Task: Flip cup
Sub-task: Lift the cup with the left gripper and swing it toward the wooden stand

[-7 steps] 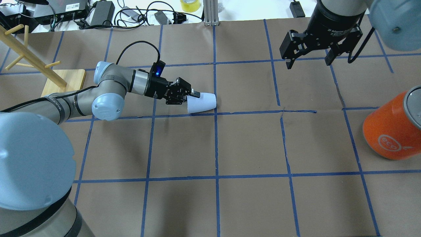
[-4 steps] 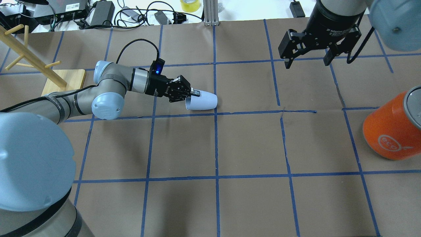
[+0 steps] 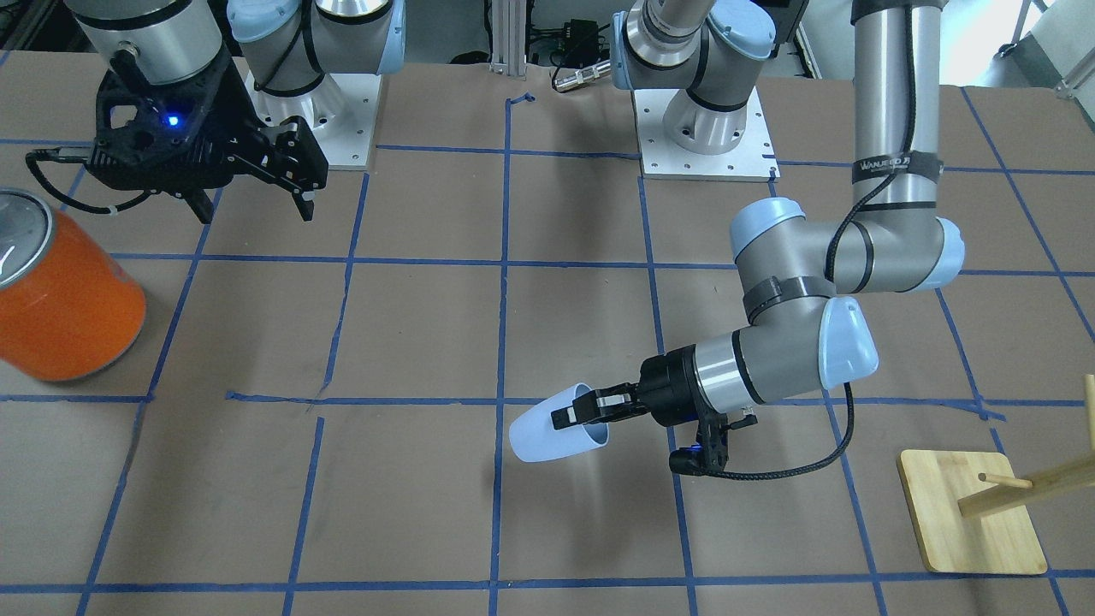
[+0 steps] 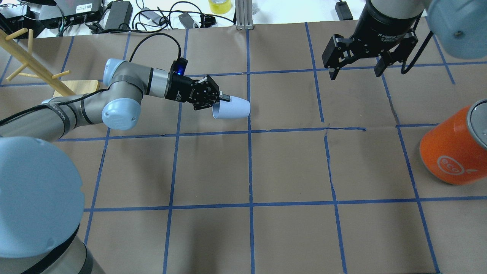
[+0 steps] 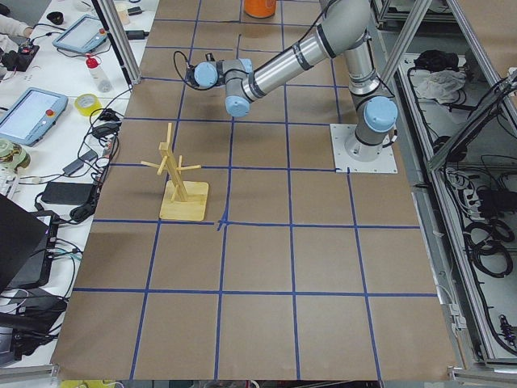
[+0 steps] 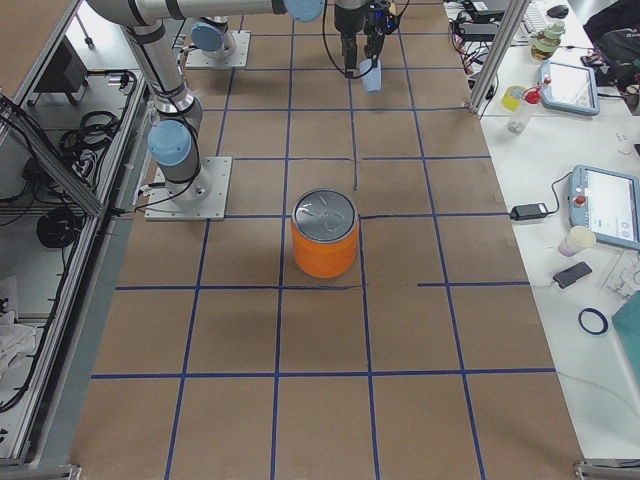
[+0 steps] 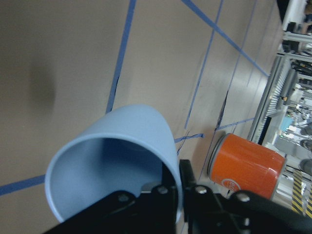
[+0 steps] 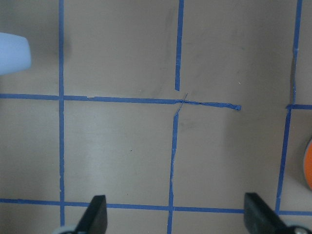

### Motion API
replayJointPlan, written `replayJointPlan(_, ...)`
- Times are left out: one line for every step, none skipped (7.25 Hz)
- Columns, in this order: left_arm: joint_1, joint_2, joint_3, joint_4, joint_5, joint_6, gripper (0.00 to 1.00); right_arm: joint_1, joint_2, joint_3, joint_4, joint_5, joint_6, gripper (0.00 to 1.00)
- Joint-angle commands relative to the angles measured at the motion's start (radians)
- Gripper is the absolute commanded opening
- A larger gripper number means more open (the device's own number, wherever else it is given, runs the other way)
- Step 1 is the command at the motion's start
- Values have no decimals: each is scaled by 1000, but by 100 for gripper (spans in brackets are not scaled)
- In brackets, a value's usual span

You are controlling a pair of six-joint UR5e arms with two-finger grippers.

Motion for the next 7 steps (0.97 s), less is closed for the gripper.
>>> replayJointPlan(-19, 80, 60, -62, 332, -69, 0, 0, 0, 0, -1, 0, 0, 100)
replayJointPlan(-18, 97, 84, -92, 488, 3, 0, 0, 0, 0, 2, 0, 0, 100)
replayJointPlan(-17, 94, 130, -127, 680, 101, 0, 0, 0, 0, 1, 0, 0, 100)
replayJointPlan(-3, 77, 194, -173, 743, 190, 0, 0, 0, 0, 1, 0, 0, 100)
replayJointPlan(32, 47, 234, -173, 792, 256, 0, 0, 0, 0, 2, 0, 0, 100)
replayJointPlan(50, 12, 250, -160, 800, 302, 0, 0, 0, 0, 1, 0, 0, 100)
replayJointPlan(52, -18, 253, -150, 801, 304, 0, 0, 0, 0, 2, 0, 0, 100)
